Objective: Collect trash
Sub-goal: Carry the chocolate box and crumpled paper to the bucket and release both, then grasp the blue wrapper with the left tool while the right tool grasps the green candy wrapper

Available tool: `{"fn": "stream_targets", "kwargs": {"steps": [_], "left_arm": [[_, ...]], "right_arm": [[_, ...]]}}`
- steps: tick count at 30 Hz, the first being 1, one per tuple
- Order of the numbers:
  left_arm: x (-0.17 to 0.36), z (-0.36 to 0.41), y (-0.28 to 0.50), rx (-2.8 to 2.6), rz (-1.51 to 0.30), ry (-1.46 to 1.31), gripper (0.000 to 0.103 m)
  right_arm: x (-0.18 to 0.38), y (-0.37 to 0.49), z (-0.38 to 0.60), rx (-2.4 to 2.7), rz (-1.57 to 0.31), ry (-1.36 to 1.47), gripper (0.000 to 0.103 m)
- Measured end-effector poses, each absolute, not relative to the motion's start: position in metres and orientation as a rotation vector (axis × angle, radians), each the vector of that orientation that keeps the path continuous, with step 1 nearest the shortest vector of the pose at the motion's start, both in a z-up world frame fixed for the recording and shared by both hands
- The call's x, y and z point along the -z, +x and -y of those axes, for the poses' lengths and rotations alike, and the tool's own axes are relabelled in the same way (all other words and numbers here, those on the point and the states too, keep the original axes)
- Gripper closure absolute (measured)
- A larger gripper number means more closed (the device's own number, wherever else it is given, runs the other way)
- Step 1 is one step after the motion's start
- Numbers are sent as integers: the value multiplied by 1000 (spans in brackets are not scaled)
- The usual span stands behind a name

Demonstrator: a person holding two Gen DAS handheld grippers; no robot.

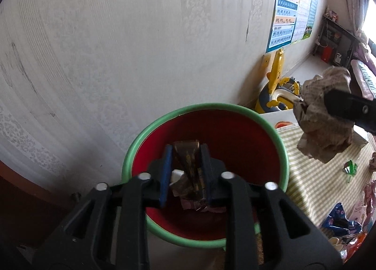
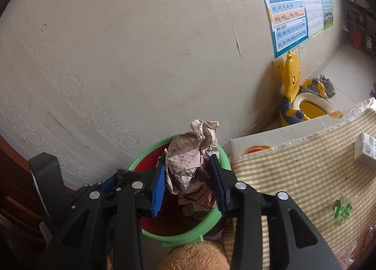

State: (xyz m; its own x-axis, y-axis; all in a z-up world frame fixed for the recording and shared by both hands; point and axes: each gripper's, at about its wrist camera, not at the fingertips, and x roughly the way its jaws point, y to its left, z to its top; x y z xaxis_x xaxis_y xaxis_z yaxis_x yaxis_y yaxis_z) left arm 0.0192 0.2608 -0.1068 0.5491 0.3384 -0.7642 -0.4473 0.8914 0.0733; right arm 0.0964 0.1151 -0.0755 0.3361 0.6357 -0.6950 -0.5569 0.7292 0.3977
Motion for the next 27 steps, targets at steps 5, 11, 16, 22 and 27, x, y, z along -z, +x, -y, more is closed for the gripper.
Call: {"fn": "stream_targets", "kwargs": {"steps": [5, 11, 16, 22, 27], "left_arm": [[106, -263, 20, -484, -859, -137, 46], [105, -263, 20, -488, -856, -132, 44], [94, -254, 19, -474, -834, -120, 39], [74, -212, 19, -391, -779, -75, 21], [59, -155, 16, -251, -732, -32, 7]], "right_arm": [[79, 98, -118, -787, -960, 108, 51], [77, 97, -115, -787, -960, 114, 49], [67, 94, -94, -765, -939, 119, 49], [51, 90, -35, -672, -900, 133, 49], [40, 80, 46, -519, -865, 139, 49]]}}
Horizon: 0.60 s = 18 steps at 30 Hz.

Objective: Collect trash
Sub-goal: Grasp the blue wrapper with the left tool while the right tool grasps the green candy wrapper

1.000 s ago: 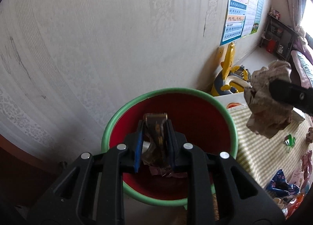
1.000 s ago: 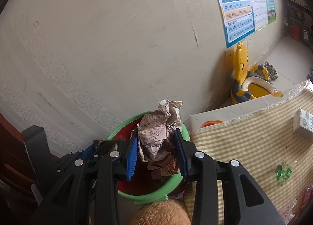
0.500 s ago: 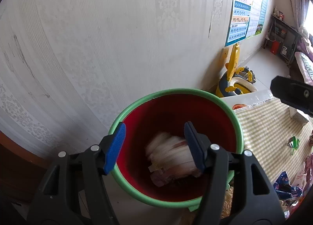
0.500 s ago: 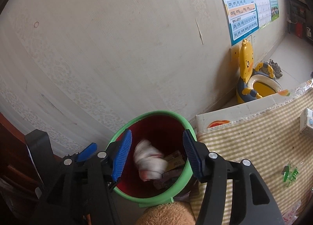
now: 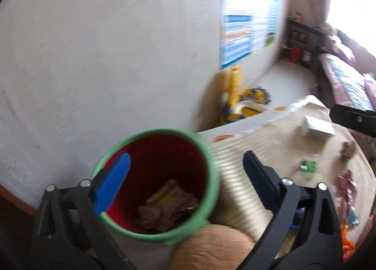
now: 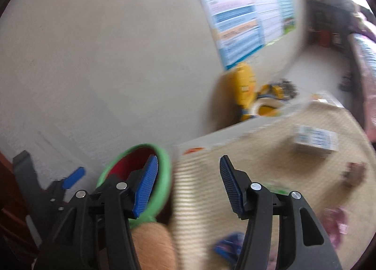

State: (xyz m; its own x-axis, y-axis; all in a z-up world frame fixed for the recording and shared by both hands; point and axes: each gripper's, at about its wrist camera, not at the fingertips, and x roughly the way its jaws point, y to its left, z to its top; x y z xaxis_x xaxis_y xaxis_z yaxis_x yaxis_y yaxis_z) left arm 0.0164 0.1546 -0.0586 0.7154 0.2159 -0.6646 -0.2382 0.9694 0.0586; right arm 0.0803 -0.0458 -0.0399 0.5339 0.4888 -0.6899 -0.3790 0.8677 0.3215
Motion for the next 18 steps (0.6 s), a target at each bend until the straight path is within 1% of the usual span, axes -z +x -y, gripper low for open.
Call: {"fn": "stream_targets", "kwargs": {"steps": [3, 5, 11, 16, 18], "left_arm": [[55, -124, 13, -126, -723, -72, 6], [59, -108, 13, -55, -754, -112, 6], [99, -63, 13, 58, -955, -154, 6], [144, -44, 11, 92, -1140, -234, 6], [156, -39, 12, 91, -1188, -270, 6]], "right_arm": [[42, 68, 96, -420, -865, 145, 46], [48, 58, 125, -361, -875, 157, 45], [73, 31, 186, -232, -918, 178, 45], [94, 13, 212, -190, -943, 240, 45], [99, 10, 217, -191, -953, 257, 45]]}}
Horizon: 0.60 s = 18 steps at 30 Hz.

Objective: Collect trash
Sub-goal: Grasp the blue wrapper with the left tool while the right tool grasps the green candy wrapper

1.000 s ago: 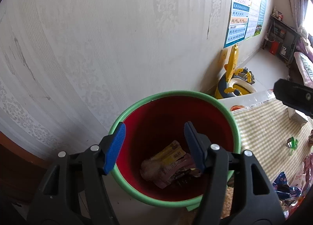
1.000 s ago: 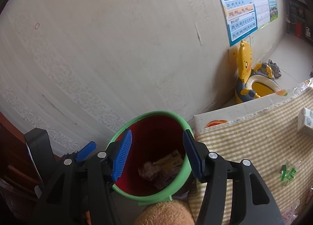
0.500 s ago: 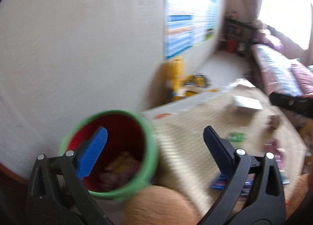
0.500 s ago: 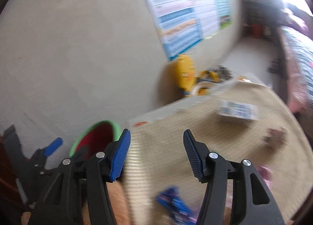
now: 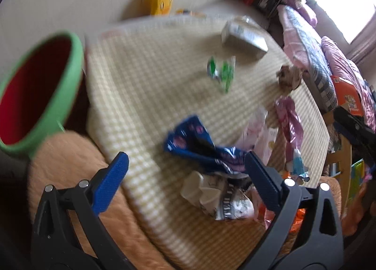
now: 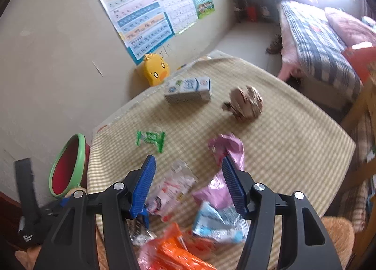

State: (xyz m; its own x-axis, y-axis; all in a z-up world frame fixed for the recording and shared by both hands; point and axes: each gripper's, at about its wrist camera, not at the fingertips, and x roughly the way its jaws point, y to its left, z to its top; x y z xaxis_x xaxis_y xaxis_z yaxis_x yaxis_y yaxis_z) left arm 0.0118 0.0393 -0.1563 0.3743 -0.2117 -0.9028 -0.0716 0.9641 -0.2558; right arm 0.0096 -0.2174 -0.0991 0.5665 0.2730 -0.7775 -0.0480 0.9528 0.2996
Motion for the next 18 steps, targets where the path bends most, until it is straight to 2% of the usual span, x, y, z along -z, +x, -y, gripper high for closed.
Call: {"fn": "stream_targets", "kwargs": {"steps": [8, 10, 12, 13, 14, 15, 18], "left_arm": [[183, -20, 28, 65, -1279, -308, 6], [187, -16, 32, 72, -1295, -314, 13], [190, -14, 33, 74, -1305, -318, 31], [191, -13, 33, 78, -1308, -319, 36], [192, -13, 34, 82, -1313, -317, 51], [195, -13, 35, 95, -1323, -320, 58], [195, -13, 34, 125, -1312, -319, 68]], "right_arm": [[108, 2, 230, -201, -956, 316, 45], [110, 3, 230, -204, -959, 322, 45], [112, 5, 230, -206, -962, 327, 45], [113, 5, 231, -207, -964, 330, 45], [114, 5, 231, -208, -966, 333, 45], [115, 5, 232, -208, -967, 335, 45], [118, 6, 232, -208, -972, 341, 45]]}}
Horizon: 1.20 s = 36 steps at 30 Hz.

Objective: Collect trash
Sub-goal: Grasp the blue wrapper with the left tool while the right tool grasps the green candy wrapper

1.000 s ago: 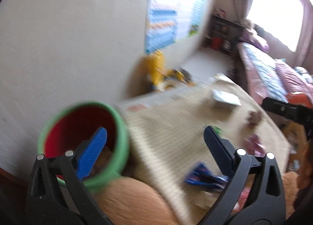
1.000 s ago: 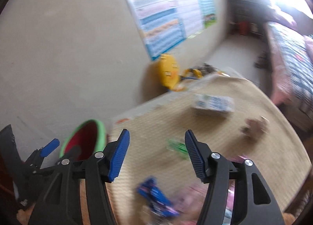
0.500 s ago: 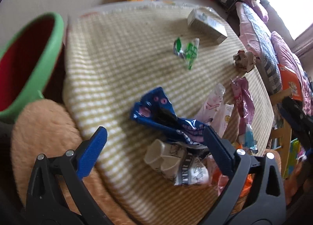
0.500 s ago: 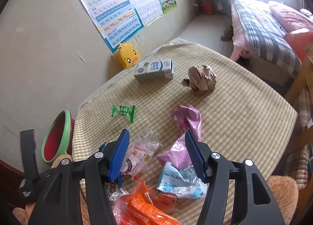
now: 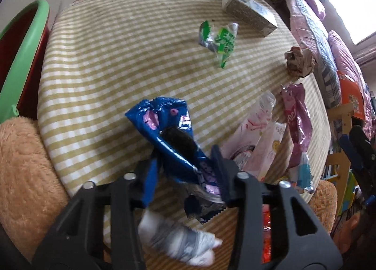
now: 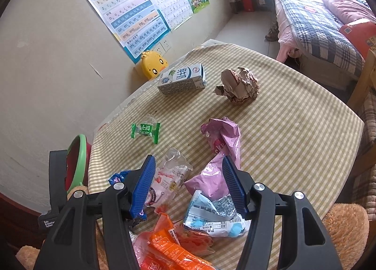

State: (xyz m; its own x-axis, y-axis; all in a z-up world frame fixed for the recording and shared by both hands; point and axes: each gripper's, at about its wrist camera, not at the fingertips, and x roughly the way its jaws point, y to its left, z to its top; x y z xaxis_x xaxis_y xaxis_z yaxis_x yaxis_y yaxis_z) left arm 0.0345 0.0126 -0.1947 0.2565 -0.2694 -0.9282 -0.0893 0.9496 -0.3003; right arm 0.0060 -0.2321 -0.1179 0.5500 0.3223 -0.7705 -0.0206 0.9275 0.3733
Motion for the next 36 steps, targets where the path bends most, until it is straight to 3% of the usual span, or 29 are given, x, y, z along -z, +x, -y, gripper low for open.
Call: {"fn": "stream_targets", "kwargs": {"steps": [4, 10, 13, 15, 16, 20, 22, 23, 24, 28, 36], "left_arm": [[185, -7, 38, 145, -1270, -224, 83], [176, -5, 48, 115, -1190, -54, 84], [179, -6, 49, 101, -1184, -32, 75], [180, -10, 47, 97, -1188, -48, 51], [181, -11, 46, 95, -1186, -59, 47], [190, -12, 48, 104, -1209, -87, 46], [196, -13, 48, 111, -1226, -96, 55], [197, -13, 48, 116, -1231, -101, 69], [198, -13, 49, 121, -1235, -106, 74], [191, -19, 48, 146, -1201, -129, 87], [163, -42, 41, 91, -1085, -140, 88]], "right_arm": [[122, 8, 230, -210, -984, 336, 45], [128, 12, 223, -208, -1002, 307, 45], [131, 15, 219, -208, -1016, 298, 45], [134, 18, 216, -210, -1024, 290, 45], [134, 19, 213, -211, -1027, 284, 45], [136, 26, 198, -230, -1041, 241, 45], [137, 31, 190, -242, -1044, 219, 45], [137, 34, 187, -246, -1046, 212, 45], [137, 37, 183, -250, -1048, 204, 45], [140, 60, 166, -274, -1056, 161, 45], [160, 117, 122, -338, -1132, 157, 45]]}}
